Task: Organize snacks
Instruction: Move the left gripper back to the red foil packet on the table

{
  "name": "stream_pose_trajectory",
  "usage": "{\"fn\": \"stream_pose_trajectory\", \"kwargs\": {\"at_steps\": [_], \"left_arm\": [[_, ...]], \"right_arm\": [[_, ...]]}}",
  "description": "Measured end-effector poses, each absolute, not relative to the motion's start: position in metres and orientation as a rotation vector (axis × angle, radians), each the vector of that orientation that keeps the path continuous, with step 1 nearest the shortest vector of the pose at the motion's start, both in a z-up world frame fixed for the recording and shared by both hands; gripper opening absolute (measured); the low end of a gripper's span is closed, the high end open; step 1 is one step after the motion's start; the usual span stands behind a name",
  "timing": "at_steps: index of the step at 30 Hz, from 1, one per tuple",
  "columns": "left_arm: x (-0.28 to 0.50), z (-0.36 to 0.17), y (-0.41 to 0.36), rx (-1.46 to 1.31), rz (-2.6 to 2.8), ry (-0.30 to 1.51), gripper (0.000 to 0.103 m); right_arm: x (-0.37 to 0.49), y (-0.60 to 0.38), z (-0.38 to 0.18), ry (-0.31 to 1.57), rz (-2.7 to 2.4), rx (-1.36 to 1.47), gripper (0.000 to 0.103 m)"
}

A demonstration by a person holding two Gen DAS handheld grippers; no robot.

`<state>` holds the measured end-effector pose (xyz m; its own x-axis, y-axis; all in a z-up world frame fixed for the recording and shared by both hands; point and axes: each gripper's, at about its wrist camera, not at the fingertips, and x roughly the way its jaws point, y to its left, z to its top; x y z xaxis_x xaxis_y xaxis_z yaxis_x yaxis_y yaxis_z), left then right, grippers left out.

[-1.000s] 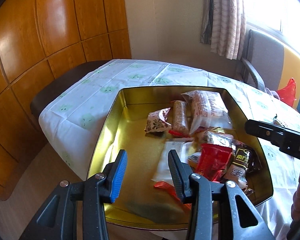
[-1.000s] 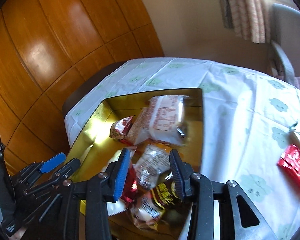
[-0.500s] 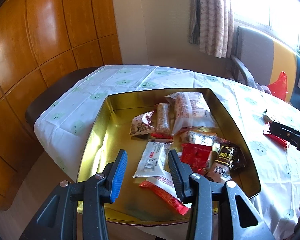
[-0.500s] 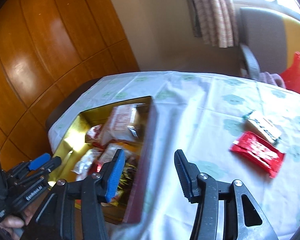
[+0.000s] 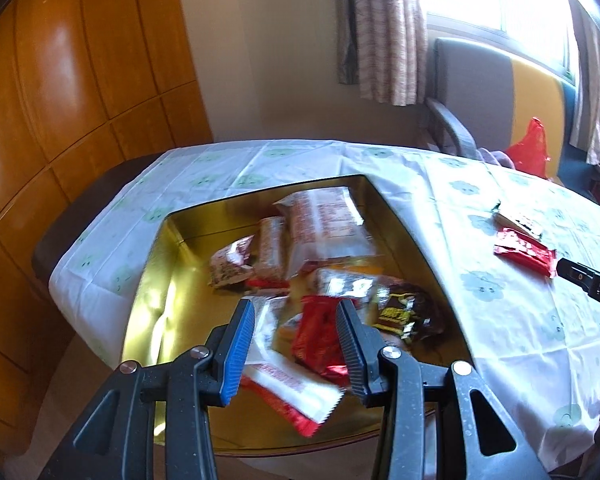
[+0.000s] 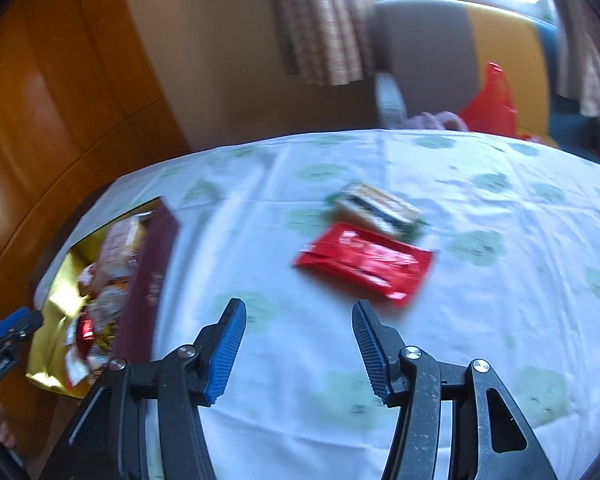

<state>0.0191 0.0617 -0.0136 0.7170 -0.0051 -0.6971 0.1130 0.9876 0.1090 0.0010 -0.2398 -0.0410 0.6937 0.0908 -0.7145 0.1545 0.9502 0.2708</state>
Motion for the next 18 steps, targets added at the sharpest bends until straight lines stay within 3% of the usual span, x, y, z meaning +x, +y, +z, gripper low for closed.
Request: {"fn": "stream_pose_trajectory", "kwargs": {"at_steps": [18], "left_arm": [[0.029,-0.004,-0.036,0.239,-0.301,0.771,0.043]], "right_arm": [[-0.024,-0.336,-0.079,0.831,-0.387,0.233,0.061]]}}
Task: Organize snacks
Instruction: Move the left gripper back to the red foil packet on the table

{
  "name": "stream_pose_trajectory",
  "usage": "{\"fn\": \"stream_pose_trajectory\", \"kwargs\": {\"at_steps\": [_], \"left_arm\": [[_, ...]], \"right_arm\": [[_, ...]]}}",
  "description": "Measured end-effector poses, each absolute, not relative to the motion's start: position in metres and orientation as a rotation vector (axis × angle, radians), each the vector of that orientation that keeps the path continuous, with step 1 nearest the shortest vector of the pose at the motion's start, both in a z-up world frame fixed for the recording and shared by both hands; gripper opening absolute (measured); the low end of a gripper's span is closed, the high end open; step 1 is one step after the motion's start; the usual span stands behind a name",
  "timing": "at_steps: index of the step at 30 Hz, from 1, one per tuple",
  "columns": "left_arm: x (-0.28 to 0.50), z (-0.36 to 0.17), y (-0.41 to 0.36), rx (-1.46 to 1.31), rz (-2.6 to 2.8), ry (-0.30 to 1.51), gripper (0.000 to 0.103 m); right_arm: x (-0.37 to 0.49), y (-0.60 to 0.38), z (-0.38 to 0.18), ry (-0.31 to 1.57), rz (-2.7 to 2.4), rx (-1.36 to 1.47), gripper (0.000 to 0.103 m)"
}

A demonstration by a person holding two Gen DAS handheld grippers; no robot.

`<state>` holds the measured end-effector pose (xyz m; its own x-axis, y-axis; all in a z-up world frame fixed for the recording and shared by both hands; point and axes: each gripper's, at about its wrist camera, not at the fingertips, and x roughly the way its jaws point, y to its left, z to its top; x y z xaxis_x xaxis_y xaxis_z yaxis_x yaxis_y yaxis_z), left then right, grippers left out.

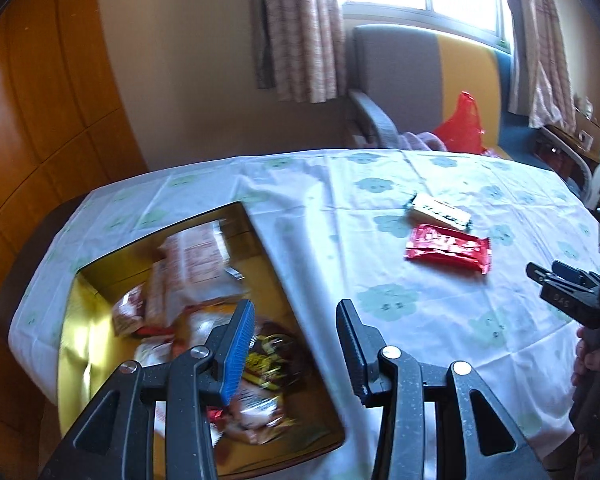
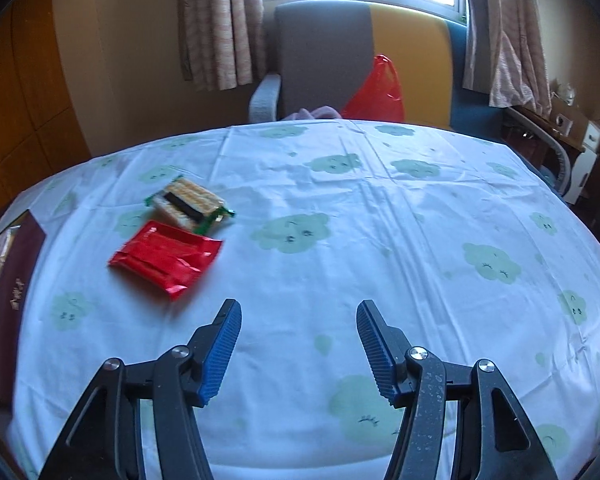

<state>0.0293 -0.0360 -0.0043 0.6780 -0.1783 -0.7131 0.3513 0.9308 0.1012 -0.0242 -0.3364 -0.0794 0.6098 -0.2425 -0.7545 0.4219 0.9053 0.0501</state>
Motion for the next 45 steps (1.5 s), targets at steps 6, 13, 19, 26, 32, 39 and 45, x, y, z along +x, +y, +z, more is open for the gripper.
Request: {"fn": "stream_pose_trajectory", "kwargs": {"at_steps": [6,13,19,26,32,39,45], "left_arm": [[0.035,-0.007,-0.065,0.255,-0.358,0.790,0.043],[0.038,-0.015,-0.089,0.272,-0.400,0.813,0.043],[0.042,-0.023,-0.104,0.269,-0.427,0.849,0.043],[0.048,-0.031,-0.120,0.271,-0.449,0.886,0.043],[0.070,-0.042,-0.142,0.193,-0.494,0.983,0.043],[0.112,-0.059,-0.187,0.078,-0.519,1.099,0.043],[0.149,-0.088,-0.216,-0.030,-0.471,1.230,0.048]], "right_arm": [[-0.024,-0.350,-0.098,0.863,-0.422,0.233,0.061],[-0.026,-0.349,-0.104,0.855,-0.408,0.235,0.067],[-0.026,-0.348,-0.105,0.848,-0.399,0.235,0.071],[-0.025,-0.348,-0.106,0.840,-0.388,0.242,0.074],[-0.025,-0.347,-0.106,0.835,-0.378,0.248,0.077],[-0.026,-0.350,-0.107,0.822,-0.354,0.269,0.081],[-0.026,-0.352,-0.107,0.811,-0.326,0.291,0.086]]}}
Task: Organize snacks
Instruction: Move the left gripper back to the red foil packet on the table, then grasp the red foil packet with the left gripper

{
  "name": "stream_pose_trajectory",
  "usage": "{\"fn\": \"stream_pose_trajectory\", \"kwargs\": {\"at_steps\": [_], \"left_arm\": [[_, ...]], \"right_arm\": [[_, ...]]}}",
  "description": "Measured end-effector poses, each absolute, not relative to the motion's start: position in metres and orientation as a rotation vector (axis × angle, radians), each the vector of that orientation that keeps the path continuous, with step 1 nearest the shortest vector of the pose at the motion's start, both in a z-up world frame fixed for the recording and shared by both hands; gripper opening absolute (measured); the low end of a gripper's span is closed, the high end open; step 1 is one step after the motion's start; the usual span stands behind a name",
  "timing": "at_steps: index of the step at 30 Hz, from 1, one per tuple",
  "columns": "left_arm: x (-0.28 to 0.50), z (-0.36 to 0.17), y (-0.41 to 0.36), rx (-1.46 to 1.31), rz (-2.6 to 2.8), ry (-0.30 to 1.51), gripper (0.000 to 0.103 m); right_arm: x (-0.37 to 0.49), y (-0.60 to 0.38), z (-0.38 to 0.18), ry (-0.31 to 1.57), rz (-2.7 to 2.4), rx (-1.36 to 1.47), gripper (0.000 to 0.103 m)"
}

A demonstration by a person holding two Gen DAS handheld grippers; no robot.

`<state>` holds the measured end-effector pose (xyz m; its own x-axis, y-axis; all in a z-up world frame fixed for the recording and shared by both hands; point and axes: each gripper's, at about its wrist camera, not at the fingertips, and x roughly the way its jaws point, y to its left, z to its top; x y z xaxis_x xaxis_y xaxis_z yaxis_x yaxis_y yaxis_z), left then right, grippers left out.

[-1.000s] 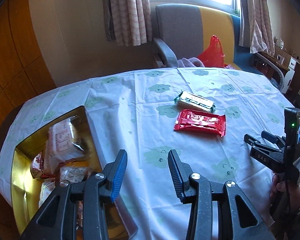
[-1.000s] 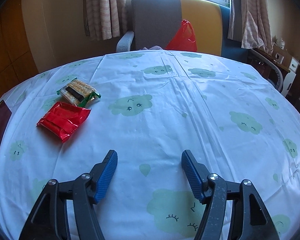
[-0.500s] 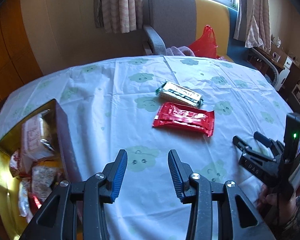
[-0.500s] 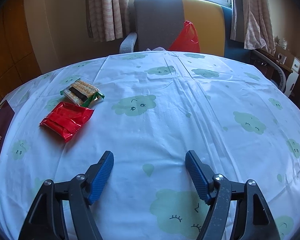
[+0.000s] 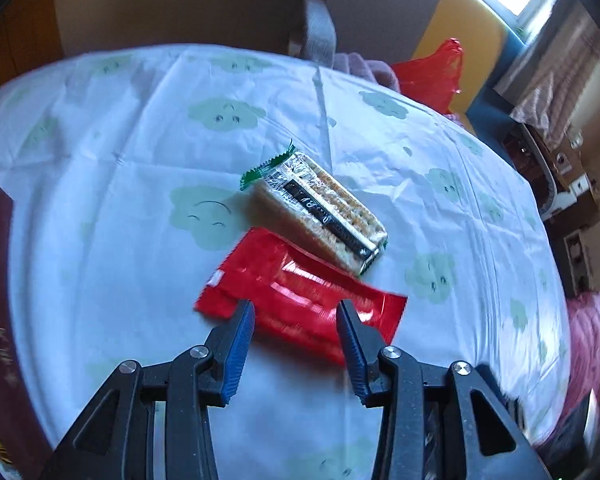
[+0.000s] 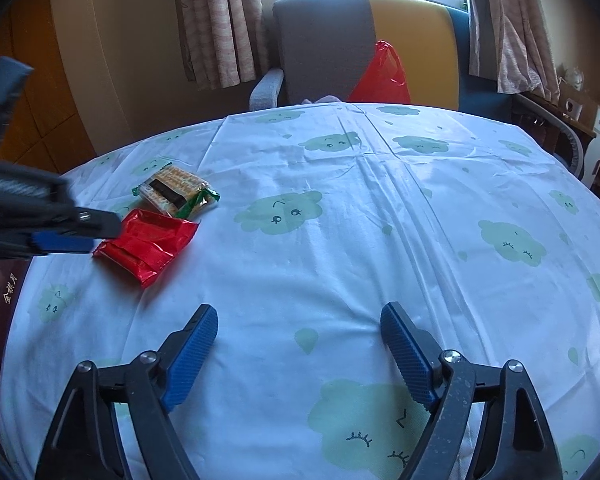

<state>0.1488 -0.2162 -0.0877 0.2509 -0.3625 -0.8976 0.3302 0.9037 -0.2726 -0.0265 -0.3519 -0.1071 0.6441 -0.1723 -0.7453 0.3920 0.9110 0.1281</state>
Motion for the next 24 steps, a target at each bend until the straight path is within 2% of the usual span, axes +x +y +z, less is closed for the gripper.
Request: {"fn": "stream_pose_trajectory", "kwargs": {"at_steps": [6,13,20,24], "left_arm": [[0.169,-0.094,-0.234,-0.067,-0.426,1.215,0.062],[0.151,-0.098,-0.239,0.069,-0.468,1.165,0.072],[0.111,-0.100,-0.221,0.287,-0.543,1.108,0.071],[0.108,-0.094,-0.199,0.283,-0.600,1.146,0.071]], "right_arm": [[-0.027,-0.354,-0.108,0.794,-0.295,0.320,0.091],[-0.028,-0.356,-0.108,0.784,-0.279,0.336,0.093],[-0.029,-0.358,-0.109,0.783,-0.272,0.346,0.093],[-0.028,-0.358,-0.109,0.787,-0.274,0.341,0.093]]}}
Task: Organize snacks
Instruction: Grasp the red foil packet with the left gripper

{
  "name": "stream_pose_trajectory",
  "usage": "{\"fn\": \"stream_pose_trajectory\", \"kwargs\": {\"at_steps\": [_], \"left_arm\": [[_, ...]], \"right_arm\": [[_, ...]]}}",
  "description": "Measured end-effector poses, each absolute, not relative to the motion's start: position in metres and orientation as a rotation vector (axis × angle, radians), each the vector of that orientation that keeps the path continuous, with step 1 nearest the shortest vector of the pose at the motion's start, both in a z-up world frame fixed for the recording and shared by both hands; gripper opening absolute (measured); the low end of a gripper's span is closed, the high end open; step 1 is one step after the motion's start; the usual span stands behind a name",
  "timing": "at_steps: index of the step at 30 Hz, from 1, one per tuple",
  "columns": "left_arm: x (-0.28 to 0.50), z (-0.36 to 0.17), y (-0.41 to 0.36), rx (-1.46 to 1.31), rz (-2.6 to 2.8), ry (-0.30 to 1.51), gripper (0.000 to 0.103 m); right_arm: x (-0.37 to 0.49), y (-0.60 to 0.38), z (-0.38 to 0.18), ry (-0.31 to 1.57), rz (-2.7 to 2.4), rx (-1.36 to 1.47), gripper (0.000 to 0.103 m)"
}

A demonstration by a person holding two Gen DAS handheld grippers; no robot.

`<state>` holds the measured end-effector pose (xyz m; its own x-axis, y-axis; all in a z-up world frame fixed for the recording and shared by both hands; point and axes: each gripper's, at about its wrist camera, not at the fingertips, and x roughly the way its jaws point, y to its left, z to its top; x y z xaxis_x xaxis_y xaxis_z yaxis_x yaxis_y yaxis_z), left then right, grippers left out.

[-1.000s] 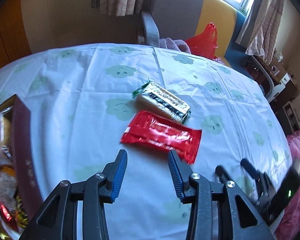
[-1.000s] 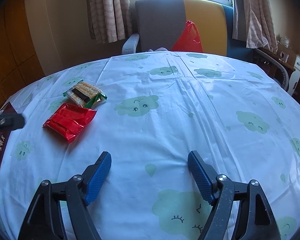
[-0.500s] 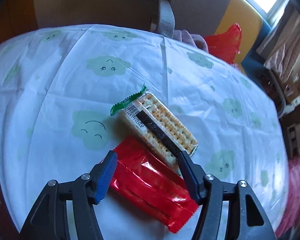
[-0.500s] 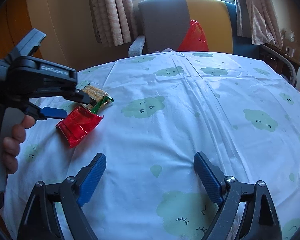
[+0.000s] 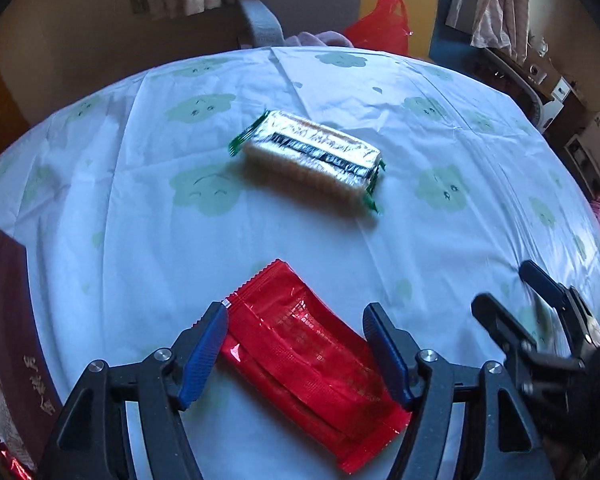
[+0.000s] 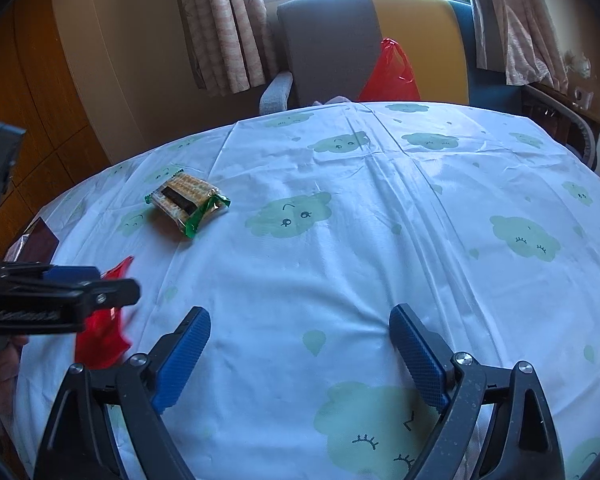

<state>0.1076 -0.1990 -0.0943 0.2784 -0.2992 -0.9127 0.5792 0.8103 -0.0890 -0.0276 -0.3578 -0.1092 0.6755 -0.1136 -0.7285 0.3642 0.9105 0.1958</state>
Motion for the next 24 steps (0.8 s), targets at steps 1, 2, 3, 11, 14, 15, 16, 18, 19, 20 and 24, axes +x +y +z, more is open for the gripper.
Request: {"fn": "stream_pose_trajectory", "kwargs": {"at_steps": [1,2,3,11,14,15,16,18,19,20,24], "left_arm": [[0.109,-0.093,-0.193,0.266,-0.595,1.160,0.071],[0.110,-0.092,-0.187,0.244,-0.587,1.171,0.071],[0.111,-0.090,-0.178,0.207,-0.576,1.187,0.071],[0.098,-0.083,-0.150,0.028,-0.513,1.238,0.072],[0.093,-0.084,-0.147,-0.040,-0.450,1.259,0.078],[0.093,-0.085,-0.148,-0.063,-0.430,1.274,0.078],[0.094,-0.087,-0.149,-0.074,-0.413,1.284,0.079],[0.097,-0.087,-0.156,-0.084,-0.388,1.283,0.079],[0.101,-0.086,-0.162,-0.071,-0.400,1.273,0.079],[0.105,-0.086,-0.167,-0.044,-0.407,1.254,0.079],[0.133,-0.089,-0.177,0.060,-0.431,1.236,0.079]], "right_arm": [[-0.028,-0.357,-0.109,0.788,-0.275,0.339,0.093],[-0.027,-0.357,-0.109,0.789,-0.276,0.339,0.093],[-0.027,-0.357,-0.109,0.789,-0.276,0.338,0.093],[-0.028,-0.357,-0.109,0.792,-0.276,0.333,0.093],[-0.028,-0.357,-0.109,0.791,-0.276,0.333,0.093],[-0.028,-0.357,-0.109,0.792,-0.276,0.333,0.093],[-0.028,-0.357,-0.109,0.792,-0.276,0.333,0.093],[-0.028,-0.357,-0.109,0.791,-0.276,0.334,0.093],[-0.028,-0.357,-0.109,0.791,-0.276,0.334,0.093],[-0.028,-0.357,-0.109,0.790,-0.275,0.336,0.093],[-0.029,-0.358,-0.108,0.787,-0.269,0.342,0.094]]}}
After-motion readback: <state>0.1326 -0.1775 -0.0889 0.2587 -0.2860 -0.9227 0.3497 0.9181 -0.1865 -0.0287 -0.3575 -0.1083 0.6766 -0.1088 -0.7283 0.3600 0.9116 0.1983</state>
